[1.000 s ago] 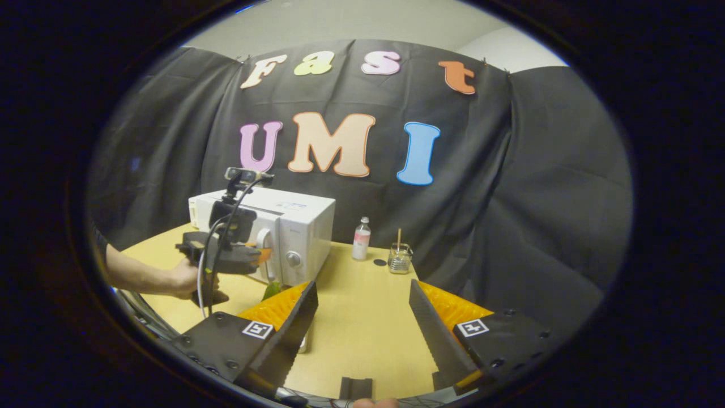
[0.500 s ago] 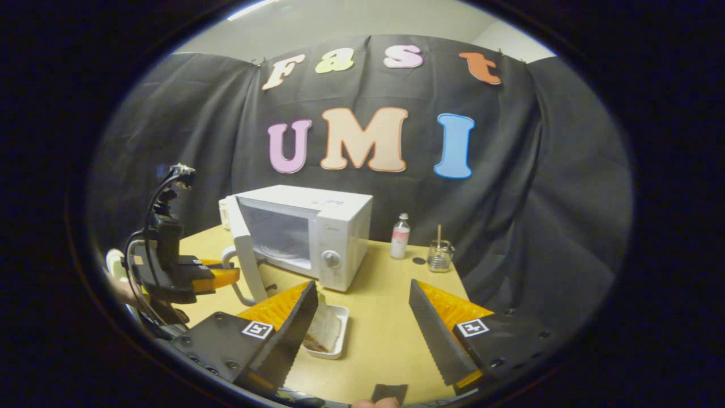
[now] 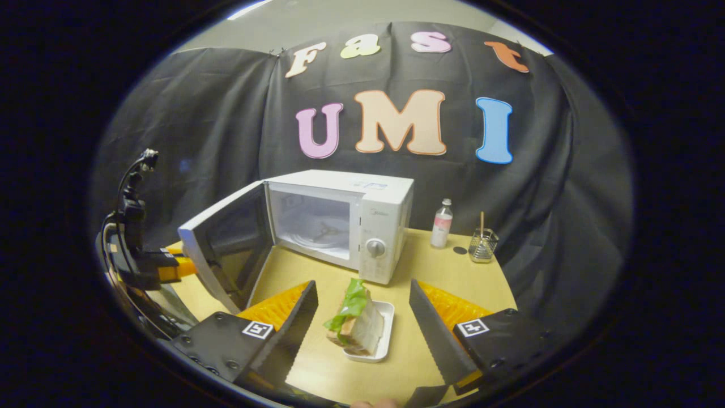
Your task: Open the microwave oven with the left hand, put the food in, and close the microwave oven.
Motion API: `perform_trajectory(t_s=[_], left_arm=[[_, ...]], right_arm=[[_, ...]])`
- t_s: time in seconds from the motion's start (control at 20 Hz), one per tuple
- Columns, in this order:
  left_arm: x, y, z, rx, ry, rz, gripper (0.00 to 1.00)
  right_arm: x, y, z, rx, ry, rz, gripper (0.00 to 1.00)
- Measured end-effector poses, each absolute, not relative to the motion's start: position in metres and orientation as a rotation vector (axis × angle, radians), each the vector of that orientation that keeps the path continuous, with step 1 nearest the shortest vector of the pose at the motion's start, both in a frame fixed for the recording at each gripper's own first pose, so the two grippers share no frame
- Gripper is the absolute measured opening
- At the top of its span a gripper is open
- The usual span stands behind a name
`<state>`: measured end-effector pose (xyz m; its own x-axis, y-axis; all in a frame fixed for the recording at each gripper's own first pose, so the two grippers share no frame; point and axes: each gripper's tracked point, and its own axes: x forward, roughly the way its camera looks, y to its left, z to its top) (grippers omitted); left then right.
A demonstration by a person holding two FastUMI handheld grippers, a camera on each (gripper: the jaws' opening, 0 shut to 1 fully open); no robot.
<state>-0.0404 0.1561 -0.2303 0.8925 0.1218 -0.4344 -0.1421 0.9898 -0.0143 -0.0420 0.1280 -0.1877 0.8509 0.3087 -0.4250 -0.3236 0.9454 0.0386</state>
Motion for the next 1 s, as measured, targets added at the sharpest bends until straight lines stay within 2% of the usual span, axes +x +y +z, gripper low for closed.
perform_trajectory(t_s=[0.5, 0.7, 0.9, 0.95, 1.0], left_arm=[[-0.047, 0.177, -0.235, -0.116, 0.45, 0.115, 0.0], [-0.046, 0.176, -0.236, -0.138, 0.447, 0.077, 0.07], [-0.045, 0.18, -0.237, -0.131, 0.448, 0.06, 0.62], [-0.046, 0.181, -0.236, -0.127, 0.437, 0.062, 0.67], [-0.046, 0.182, -0.232, -0.128, 0.422, 0.062, 0.77]], right_arm=[[-0.038, 0.152, -0.236, -0.112, 0.539, 0.329, 1.0], [-0.033, 0.154, -0.263, -0.133, 0.584, 0.312, 0.98], [-0.032, 0.159, -0.304, -0.149, 0.676, 0.311, 0.99], [-0.031, 0.159, -0.309, -0.143, 0.693, 0.303, 1.0], [-0.028, 0.157, -0.312, -0.133, 0.704, 0.293, 0.86]])
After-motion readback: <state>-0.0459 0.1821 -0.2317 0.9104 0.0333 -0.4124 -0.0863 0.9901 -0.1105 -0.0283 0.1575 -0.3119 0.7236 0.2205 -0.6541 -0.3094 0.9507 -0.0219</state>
